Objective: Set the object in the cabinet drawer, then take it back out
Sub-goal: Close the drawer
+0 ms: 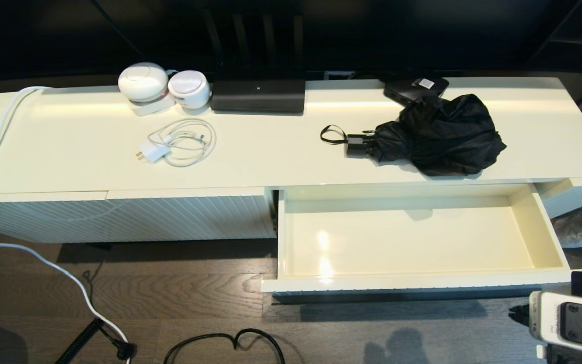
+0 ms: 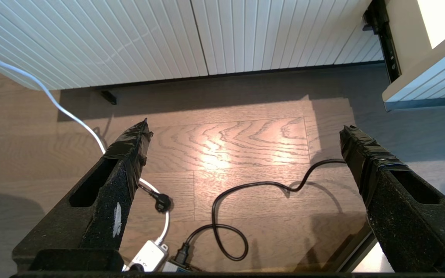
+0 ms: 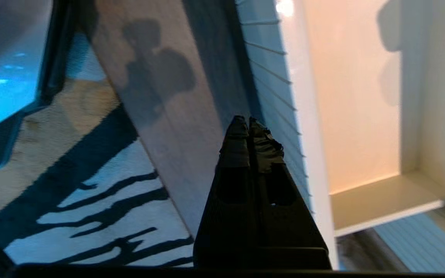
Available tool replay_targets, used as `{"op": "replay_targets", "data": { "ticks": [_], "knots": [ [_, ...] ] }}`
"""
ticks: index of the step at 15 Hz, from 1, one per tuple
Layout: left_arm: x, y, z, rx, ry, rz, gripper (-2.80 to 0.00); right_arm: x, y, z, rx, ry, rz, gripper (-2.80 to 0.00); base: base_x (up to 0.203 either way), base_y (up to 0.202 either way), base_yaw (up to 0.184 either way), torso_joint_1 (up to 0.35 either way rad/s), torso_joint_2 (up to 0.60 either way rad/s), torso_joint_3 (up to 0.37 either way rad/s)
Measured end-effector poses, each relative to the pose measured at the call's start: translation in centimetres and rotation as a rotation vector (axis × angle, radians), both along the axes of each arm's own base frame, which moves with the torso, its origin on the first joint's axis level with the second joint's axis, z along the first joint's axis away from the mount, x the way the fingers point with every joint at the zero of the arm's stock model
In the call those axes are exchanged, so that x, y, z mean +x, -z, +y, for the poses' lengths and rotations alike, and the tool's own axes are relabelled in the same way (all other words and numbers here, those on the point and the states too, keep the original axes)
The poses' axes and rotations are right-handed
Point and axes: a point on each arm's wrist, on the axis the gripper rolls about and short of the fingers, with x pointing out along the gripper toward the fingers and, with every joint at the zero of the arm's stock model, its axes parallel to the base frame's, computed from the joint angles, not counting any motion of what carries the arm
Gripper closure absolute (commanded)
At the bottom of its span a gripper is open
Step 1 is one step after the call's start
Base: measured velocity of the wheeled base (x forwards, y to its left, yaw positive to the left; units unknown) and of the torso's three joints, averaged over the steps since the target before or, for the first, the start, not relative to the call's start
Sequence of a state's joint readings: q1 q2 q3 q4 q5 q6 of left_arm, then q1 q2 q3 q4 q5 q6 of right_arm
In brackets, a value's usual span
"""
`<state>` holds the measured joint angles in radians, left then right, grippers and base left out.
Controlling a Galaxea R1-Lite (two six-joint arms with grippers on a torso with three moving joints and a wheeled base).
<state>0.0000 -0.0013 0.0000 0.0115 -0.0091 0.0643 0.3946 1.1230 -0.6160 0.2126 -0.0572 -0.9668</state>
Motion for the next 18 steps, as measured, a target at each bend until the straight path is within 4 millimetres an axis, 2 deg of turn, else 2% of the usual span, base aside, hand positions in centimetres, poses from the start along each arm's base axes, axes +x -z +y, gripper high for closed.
{"op": "replay_targets", "data": {
  "ticks": [5, 11, 15, 18],
  "knots": [
    [0.0, 0.0, 0.0, 0.0, 0.0, 0.0, -2.8, 1.6, 2.3, 2.1, 0.065, 0.001, 0.082, 0.0, 0.0, 0.0, 0.0, 0.0, 0.0, 0.0],
    [0.0, 0.0, 0.0, 0.0, 0.0, 0.0, -2.8, 3.6, 4.7, 5.1, 0.117, -0.066, 0.027, 0.0, 0.0, 0.0, 0.0, 0.0, 0.0, 0.0],
    [0.0, 0.0, 0.0, 0.0, 0.0, 0.0, -2.8, 4.6, 6.1, 5.8, 0.135, -0.058, -0.067, 0.0, 0.0, 0.0, 0.0, 0.0, 0.0, 0.0],
    [0.0, 0.0, 0.0, 0.0, 0.0, 0.0, -2.8, 4.4, 6.8, 5.5, 0.079, -0.051, -0.12, 0.0, 0.0, 0.0, 0.0, 0.0, 0.0, 0.0]
  ]
}}
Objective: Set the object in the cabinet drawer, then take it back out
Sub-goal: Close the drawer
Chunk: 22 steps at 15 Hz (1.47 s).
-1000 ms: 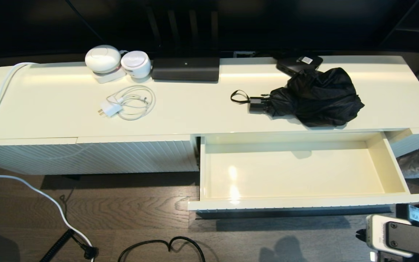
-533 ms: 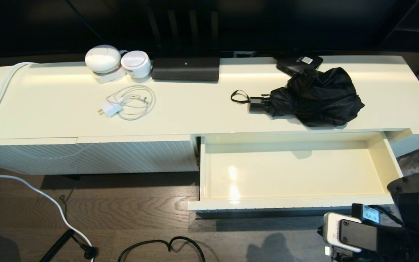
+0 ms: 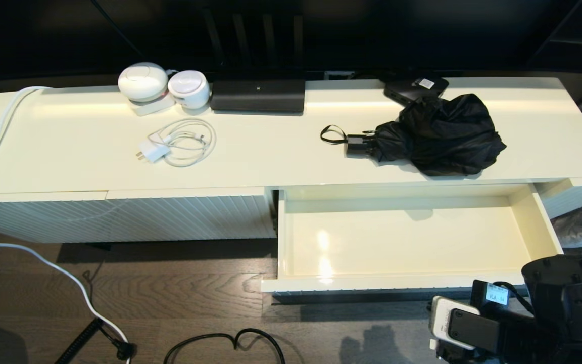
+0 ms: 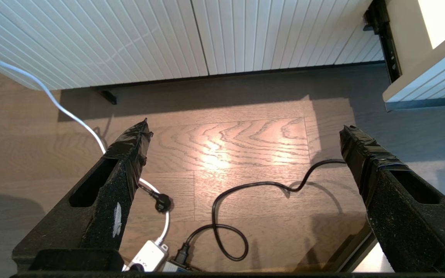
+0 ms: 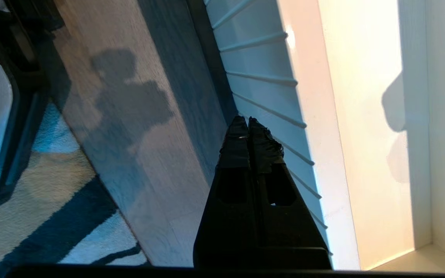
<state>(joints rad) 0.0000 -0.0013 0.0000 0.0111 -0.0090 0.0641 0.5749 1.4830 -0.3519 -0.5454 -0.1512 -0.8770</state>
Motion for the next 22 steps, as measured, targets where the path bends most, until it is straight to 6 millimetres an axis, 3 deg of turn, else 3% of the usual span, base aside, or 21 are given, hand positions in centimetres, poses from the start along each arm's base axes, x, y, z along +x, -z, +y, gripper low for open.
{"op": "replay_targets", "data": {
  "ticks": [10, 22],
  "knots": [
    [0.0, 0.0, 0.0, 0.0, 0.0, 0.0, -2.8, 0.6, 1.0, 0.2, -0.009, -0.029, -0.131, 0.0, 0.0, 0.0, 0.0, 0.0, 0.0, 0.0],
    [0.0, 0.0, 0.0, 0.0, 0.0, 0.0, -2.8, 3.2, 1.4, 0.7, -0.015, -0.02, -0.237, 0.0, 0.0, 0.0, 0.0, 0.0, 0.0, 0.0]
  ]
}}
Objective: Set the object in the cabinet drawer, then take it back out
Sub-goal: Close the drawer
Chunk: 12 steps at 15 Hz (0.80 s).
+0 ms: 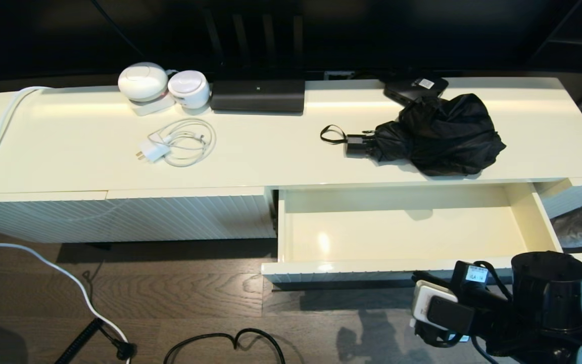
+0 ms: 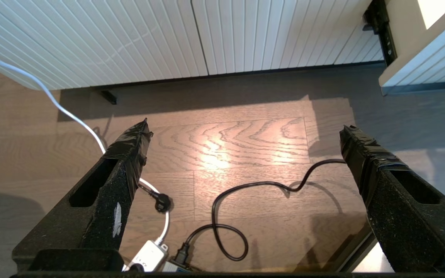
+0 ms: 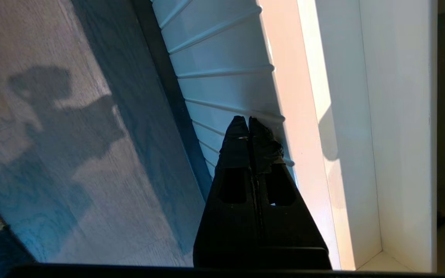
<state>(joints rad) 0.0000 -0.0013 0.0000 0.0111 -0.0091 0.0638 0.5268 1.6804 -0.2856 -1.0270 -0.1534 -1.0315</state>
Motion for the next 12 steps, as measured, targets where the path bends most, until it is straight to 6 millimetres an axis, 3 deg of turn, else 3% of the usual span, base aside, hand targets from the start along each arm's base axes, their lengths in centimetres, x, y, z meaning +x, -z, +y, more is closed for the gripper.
{"op": "replay_targets", "data": {
  "ticks": [12],
  "knots": [
    [0.0, 0.0, 0.0, 0.0, 0.0, 0.001, -2.8, 4.6, -0.7, -1.2, -0.018, -0.006, -0.104, 0.0, 0.0, 0.0, 0.0, 0.0, 0.0, 0.0]
  ]
}}
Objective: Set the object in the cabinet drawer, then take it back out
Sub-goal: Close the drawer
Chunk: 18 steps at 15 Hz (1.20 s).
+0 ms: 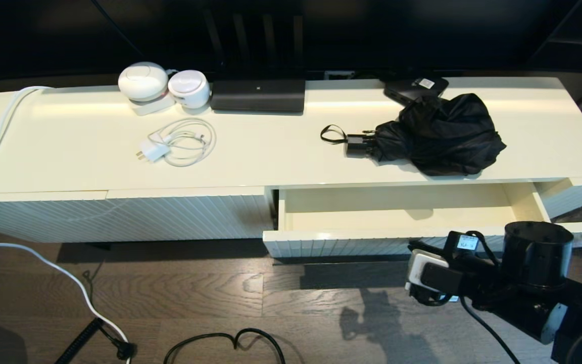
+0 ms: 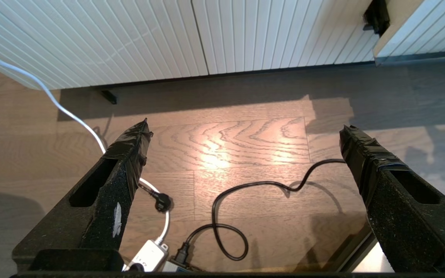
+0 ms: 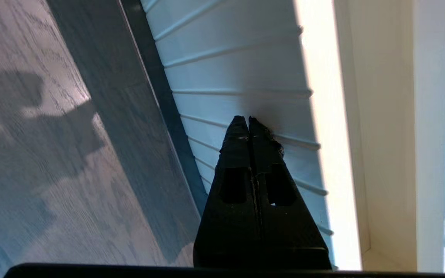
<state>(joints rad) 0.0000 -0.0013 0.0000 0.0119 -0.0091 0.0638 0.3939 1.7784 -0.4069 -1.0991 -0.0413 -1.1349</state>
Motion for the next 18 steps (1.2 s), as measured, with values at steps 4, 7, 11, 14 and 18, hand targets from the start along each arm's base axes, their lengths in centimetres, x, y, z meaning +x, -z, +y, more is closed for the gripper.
{"op": "replay_targets", "data": {
  "ticks": [4, 7, 11, 14, 18],
  "knots": [
    [0.0, 0.0, 0.0, 0.0, 0.0, -0.001, -2.8, 1.8, 0.2, 0.3, 0.007, 0.014, -0.005, 0.0, 0.0, 0.0, 0.0, 0.0, 0.0, 0.0],
    [0.0, 0.0, 0.0, 0.0, 0.0, 0.0, -2.8, 3.0, 0.1, 0.5, 0.018, 0.005, -0.019, 0.0, 0.0, 0.0, 0.0, 0.0, 0.0, 0.0],
    [0.0, 0.0, 0.0, 0.0, 0.0, 0.0, -2.8, 3.8, -0.1, 0.5, 0.023, 0.004, -0.034, 0.0, 0.0, 0.0, 0.0, 0.0, 0.0, 0.0],
    [0.0, 0.0, 0.0, 0.0, 0.0, 0.0, -2.8, 4.6, -0.3, 0.4, 0.03, -0.007, -0.049, 0.0, 0.0, 0.0, 0.0, 0.0, 0.0, 0.0],
    [0.0, 0.0, 0.0, 0.0, 0.0, 0.0, -2.8, 5.3, -0.4, -0.2, 0.009, -0.008, -0.066, 0.0, 0.0, 0.0, 0.0, 0.0, 0.0, 0.0]
  ]
}}
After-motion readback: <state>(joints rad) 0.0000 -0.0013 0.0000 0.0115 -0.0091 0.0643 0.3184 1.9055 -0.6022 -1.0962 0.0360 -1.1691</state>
